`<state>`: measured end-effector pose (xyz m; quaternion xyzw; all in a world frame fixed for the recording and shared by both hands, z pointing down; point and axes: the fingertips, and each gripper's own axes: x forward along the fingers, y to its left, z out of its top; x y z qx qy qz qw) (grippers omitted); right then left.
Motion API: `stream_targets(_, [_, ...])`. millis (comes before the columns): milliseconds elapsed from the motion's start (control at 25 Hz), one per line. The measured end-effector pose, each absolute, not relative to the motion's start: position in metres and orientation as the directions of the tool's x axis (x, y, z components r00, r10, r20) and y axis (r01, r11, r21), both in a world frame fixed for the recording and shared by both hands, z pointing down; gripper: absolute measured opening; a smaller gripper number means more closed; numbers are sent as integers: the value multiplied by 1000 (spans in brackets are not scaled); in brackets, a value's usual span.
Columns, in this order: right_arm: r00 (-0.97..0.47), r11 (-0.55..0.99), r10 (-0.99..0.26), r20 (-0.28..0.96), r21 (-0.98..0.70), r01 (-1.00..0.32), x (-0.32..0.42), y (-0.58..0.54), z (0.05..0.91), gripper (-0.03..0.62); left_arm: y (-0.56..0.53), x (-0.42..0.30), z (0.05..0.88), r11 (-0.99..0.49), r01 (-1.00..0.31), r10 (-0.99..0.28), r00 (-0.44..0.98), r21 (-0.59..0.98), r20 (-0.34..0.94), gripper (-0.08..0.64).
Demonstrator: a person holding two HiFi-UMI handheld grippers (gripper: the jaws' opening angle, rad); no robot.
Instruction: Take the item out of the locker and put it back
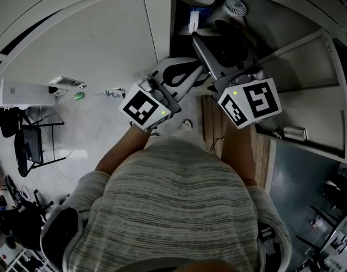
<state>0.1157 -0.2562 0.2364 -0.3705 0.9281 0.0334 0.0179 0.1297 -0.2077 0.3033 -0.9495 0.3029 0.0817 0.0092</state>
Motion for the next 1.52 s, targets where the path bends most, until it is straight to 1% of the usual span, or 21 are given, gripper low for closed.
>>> stream_targets(80, [-747,746,-662,-57,46,-664,109,-256,237,234,-208,126,304,-808,-589,-586,795,31,-155,8])
stream_targets(160, [-769,768,-637,-53,40,-639,103,-256,239,185,-208,123,305,-799,-601,-598,787,30,-153,8])
stream_targets(240, [-790,790,-611,-47,34,-613,98,-257,241,162,-208,121,305,-792,-610,-607,780,30,-152,8])
stream_targets(600, [-859,859,-511,-28,-11,-511,79,-263,247,152,-207,116,306,-768,-640,-637,757,30,-145,8])
stream_targets(840, [-901,902,-432,-39,-40,-431,68,-265,246,103,-207,111,307,-750,-660,-657,740,32,-141,8])
stream_targets(1040, [-907,909,-415,-69,-56,-412,65,-267,245,59,-207,108,307,-741,-671,-668,731,33,-142,8])
stream_targets(1520, [-900,906,-423,-106,-55,-420,69,-264,244,54,-203,107,309,-747,-663,-662,736,45,-141,8])
